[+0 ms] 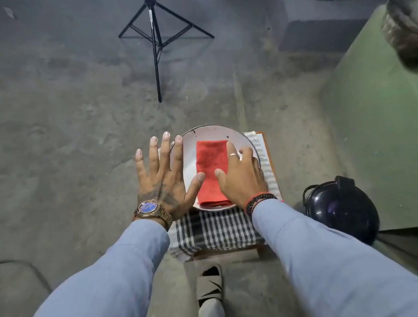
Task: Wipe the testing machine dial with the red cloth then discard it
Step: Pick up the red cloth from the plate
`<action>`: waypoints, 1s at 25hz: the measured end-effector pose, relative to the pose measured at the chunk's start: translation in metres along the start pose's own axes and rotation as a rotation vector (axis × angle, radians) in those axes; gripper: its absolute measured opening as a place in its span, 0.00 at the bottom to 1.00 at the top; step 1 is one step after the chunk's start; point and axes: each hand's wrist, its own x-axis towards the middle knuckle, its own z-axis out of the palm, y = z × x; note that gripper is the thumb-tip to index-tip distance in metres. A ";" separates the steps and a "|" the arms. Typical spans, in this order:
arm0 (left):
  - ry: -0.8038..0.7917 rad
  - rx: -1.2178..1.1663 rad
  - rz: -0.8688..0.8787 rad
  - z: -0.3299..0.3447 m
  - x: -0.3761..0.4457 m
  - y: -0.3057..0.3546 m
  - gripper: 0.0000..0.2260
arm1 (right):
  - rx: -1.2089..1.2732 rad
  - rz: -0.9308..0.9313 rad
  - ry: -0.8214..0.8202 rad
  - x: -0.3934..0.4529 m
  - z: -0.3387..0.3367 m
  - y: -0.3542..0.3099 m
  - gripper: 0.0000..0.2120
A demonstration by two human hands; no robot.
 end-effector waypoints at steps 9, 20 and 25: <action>0.065 -0.035 0.074 0.047 0.056 -0.038 0.46 | 0.260 0.584 -0.016 0.088 0.050 -0.021 0.47; 0.143 -0.133 -0.063 0.015 0.087 -0.030 0.42 | 1.552 0.476 -0.387 0.075 0.029 0.008 0.34; 0.260 -0.094 0.022 -0.031 0.101 -0.008 0.39 | 1.976 0.086 -0.439 0.046 -0.013 0.020 0.29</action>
